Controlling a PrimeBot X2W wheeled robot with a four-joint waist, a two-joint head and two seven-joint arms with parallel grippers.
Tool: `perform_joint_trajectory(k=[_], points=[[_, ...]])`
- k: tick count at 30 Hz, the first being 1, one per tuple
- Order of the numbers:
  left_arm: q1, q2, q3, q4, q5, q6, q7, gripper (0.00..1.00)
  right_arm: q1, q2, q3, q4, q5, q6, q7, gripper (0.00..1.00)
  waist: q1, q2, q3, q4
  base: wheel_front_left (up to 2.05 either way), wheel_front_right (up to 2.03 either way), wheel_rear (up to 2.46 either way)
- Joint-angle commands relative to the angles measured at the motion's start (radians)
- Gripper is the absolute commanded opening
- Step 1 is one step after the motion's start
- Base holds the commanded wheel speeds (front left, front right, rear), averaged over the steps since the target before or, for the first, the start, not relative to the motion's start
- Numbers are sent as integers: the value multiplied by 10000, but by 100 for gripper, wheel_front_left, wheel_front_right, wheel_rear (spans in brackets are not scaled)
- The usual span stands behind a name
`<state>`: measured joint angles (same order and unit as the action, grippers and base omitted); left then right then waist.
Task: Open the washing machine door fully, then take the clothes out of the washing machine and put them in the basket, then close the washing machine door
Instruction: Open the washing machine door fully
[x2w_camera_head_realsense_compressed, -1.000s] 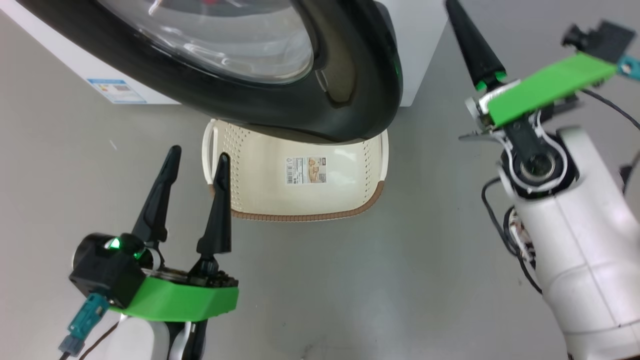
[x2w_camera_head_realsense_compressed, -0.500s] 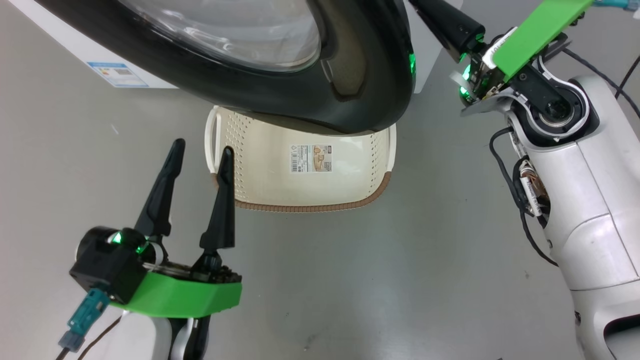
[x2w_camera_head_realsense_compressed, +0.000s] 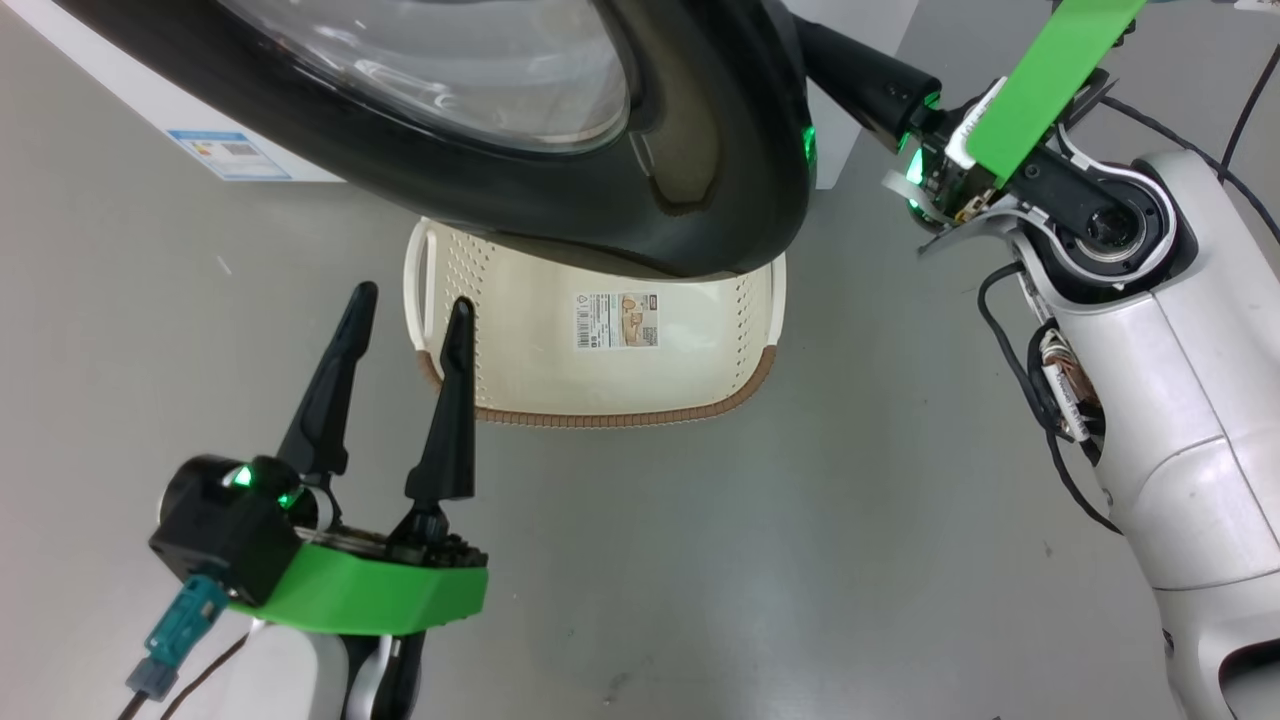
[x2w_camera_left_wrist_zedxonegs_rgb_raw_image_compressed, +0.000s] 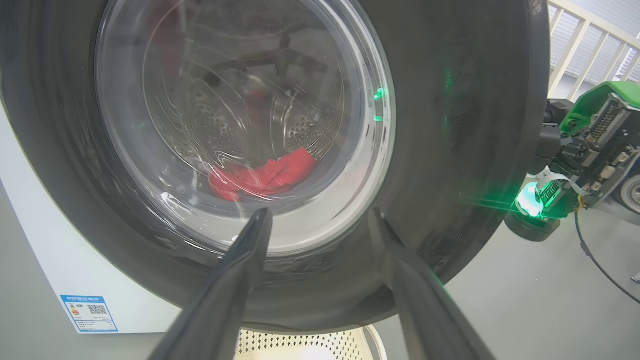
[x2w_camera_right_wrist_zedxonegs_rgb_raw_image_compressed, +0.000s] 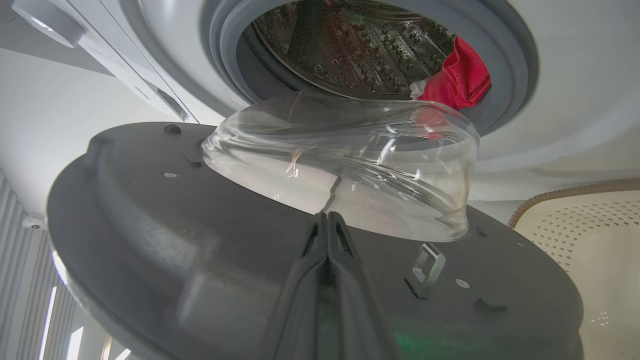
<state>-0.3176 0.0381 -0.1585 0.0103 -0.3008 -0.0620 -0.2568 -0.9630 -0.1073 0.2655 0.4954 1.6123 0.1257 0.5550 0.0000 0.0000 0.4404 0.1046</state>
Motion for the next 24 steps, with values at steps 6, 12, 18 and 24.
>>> perform_joint_trajectory(k=[6,12,18,24], points=[[-153,122,204,-97,-1,-16,-49,100,561,148,324,-539,221,50,126,0,0,0,-190,74,0,0,0],[-63,122,149,29,60,65,-49,100,1063,48,409,-769,357,50,110,0,0,0,-472,191,0,0,0],[139,122,134,79,-20,179,-49,100,1728,-41,586,-1058,519,50,49,0,0,0,-900,347,0,0,0],[314,122,162,116,-97,281,-49,100,2290,-148,780,-1356,674,50,-73,0,0,0,-1261,542,0,0,0]])
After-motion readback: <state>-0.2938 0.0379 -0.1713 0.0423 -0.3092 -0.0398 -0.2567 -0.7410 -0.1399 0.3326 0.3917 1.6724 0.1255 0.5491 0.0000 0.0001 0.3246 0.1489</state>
